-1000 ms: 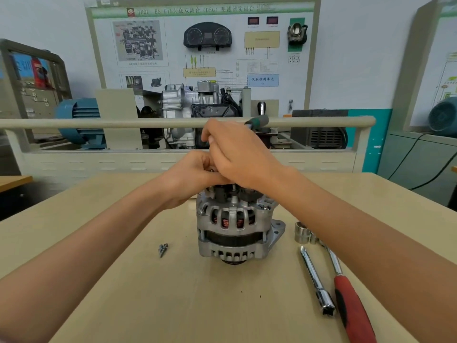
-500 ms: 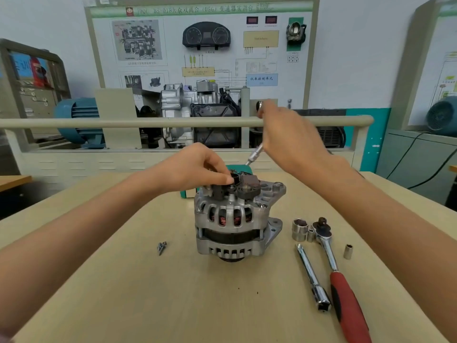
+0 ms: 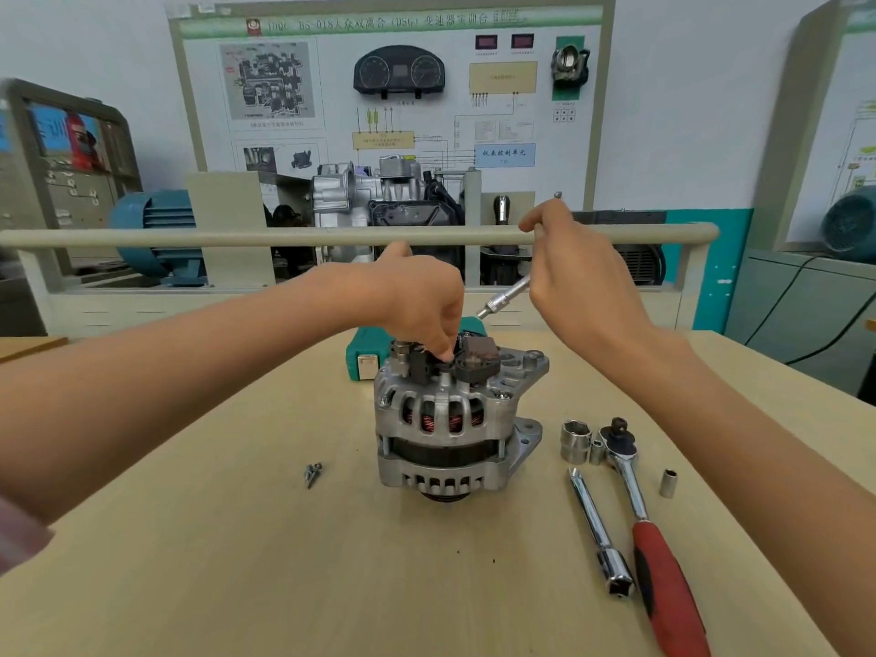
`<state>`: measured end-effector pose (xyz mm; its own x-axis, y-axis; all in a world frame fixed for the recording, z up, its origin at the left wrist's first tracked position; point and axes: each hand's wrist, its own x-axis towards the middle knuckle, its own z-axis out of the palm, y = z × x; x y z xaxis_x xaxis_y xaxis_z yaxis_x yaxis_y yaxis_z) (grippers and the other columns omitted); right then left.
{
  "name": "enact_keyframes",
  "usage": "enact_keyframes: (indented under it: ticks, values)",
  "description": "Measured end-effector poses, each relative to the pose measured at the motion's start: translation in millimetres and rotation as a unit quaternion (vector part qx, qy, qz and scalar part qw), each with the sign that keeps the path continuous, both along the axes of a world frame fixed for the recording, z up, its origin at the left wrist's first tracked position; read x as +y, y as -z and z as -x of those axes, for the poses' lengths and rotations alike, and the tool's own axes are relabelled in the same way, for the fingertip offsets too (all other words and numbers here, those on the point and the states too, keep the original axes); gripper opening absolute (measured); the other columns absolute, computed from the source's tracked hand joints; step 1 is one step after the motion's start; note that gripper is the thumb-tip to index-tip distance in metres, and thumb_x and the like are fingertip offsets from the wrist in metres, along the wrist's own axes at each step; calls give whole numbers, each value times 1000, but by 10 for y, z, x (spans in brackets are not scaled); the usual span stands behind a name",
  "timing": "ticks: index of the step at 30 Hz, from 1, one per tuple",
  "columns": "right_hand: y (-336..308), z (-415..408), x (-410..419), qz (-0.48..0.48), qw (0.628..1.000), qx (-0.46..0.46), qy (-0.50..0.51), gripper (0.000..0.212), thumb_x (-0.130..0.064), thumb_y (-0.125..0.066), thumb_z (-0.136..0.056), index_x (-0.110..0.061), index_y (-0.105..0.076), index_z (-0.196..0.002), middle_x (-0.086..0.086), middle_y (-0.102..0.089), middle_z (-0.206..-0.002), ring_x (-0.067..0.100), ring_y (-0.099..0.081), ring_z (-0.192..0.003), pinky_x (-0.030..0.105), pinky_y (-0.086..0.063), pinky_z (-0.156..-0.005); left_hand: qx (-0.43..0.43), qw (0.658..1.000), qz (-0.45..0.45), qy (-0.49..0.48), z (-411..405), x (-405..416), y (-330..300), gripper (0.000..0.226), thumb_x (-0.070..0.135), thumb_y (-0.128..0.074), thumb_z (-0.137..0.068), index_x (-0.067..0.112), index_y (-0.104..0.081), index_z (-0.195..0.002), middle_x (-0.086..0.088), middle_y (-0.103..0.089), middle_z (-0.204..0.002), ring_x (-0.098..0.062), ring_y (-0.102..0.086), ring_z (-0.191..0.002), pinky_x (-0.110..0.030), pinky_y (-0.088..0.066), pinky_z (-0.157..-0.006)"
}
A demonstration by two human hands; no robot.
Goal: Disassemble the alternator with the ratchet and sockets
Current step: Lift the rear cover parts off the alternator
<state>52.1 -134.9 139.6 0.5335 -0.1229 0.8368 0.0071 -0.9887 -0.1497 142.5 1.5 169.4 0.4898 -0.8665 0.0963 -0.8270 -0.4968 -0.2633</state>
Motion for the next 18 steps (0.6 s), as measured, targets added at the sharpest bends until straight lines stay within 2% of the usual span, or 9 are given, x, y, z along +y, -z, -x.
enact_keyframes:
  ticks: [3, 6, 8, 11, 13, 14, 15, 16, 18]
  values:
    - [8, 18, -12, -8, 1000, 3, 2, 26, -8, -36, -97, -7, -45, -121, 12, -59, -91, 29, -56, -77, 45, -46, -67, -27, 1000, -12, -6, 12, 3, 16, 15, 45, -63, -84, 31, -61, -79, 17, -59, -87, -9, -47, -97, -40, -19, -93]
    - [25, 13, -24, -13, 1000, 7, 4, 25, -9, -35, -98, -8, -45, -121, 9, -57, -86, 27, -56, -73, 43, -46, -64, -56, 998, -12, -21, 23, 1, -26, 20, 47, -58, -88, 28, -64, -84, 18, -54, -80, -11, -47, -95, -42, -17, -97]
    - [39, 4, -25, -14, 1000, 5, 4, 24, -9, -34, -98, -7, -46, -119, 7, -54, -80, 27, -54, -70, 40, -43, -61, -49, 998, 4, -34, 19, 5, -86, 21, 46, -57, -90, 27, -65, -86, 20, -51, -76, -11, -46, -96, -43, -16, -98]
    - [66, 1, -30, -19, 1000, 4, 3, 25, -8, -34, -98, -7, -46, -119, 7, -54, -78, 28, -54, -70, 40, -42, -62, -10, 998, 42, -43, 21, 60, -184, 18, 46, -58, -88, 33, -58, -76, 24, -49, -75, -11, -45, -94, -43, -19, -98]
    - [87, -3, -42, -37, 999, -1, 2, 24, -8, -35, -98, -6, -47, -118, 8, -55, -80, 28, -54, -70, 42, -43, -62, 42, 993, 102, -45, -16, 194, -243, 19, 42, -60, -88, 34, -56, -72, 26, -49, -74, -7, -47, -83, -40, -28, -97]
    - [106, -8, -48, -51, 999, -5, 1, 23, -8, -35, -97, -6, -47, -117, 8, -55, -81, 28, -53, -71, 41, -43, -62, 87, 985, 144, -44, -55, 303, -257, 18, 39, -62, -88, 32, -58, -72, 23, -53, -75, -3, -50, -77, -33, -37, -89]
    - [129, -15, -54, -67, 998, -6, 1, 23, -8, -35, -97, -6, -48, -116, 8, -54, -82, 28, -54, -72, 40, -43, -62, 143, 971, 188, -42, -109, 432, -253, 16, 35, -63, -88, 29, -61, -73, 19, -59, -75, 1, -53, -74, -25, -40, -79]
    - [158, -26, -63, -84, 996, -7, 0, 22, -8, -35, -98, -5, -48, -115, 8, -54, -83, 28, -54, -73, 40, -43, -63, 204, 951, 226, -45, -175, 572, -225, 12, 30, -63, -88, 25, -64, -77, 14, -65, -77, 2, -57, -73, -20, -39, -72]
    - [216, -50, -83, -120, 993, -3, -5, 24, -8, -34, -98, -5, -48, -117, 7, -54, -84, 27, -55, -77, 40, -43, -65, 330, 893, 297, -75, -324, 850, -93, 8, 19, -61, -90, 15, -65, -85, 4, -74, -84, 0, -66, -77, -20, -41, -74]
